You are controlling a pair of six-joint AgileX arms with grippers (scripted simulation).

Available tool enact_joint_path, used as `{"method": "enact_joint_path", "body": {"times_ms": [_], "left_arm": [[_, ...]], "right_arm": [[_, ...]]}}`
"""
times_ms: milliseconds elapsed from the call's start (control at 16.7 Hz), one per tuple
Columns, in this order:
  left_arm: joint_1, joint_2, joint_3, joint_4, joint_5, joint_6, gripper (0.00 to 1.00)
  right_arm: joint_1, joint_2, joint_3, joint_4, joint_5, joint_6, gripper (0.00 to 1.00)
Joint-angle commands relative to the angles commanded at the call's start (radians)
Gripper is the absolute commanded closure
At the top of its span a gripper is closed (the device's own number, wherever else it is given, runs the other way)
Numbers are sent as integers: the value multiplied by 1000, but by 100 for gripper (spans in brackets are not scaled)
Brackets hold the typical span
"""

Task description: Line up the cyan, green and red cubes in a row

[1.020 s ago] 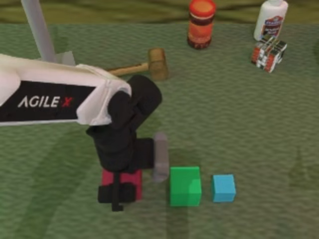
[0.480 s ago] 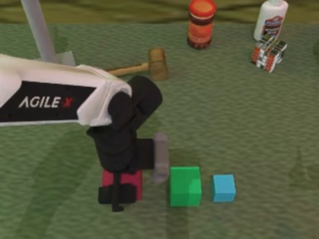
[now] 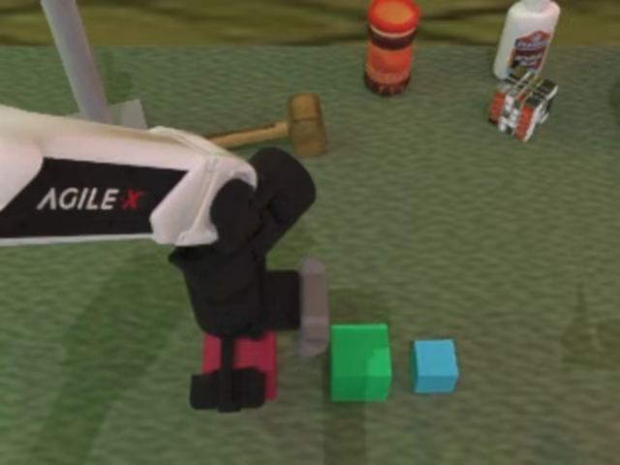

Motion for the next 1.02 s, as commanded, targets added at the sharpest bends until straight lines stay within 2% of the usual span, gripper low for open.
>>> {"method": "enact_joint_path", "body": {"times_ms": [480, 840, 1020], "left_arm": [[2, -7, 13, -18, 0, 1, 0], [17, -86, 132, -229, 0, -2, 0], [20, -109, 158, -266, -1, -3, 0]], "right_arm": [[0, 0, 0, 0, 0, 0, 0], [0, 0, 0, 0, 0, 0, 0], [0, 0, 0, 0, 0, 0, 0]]}}
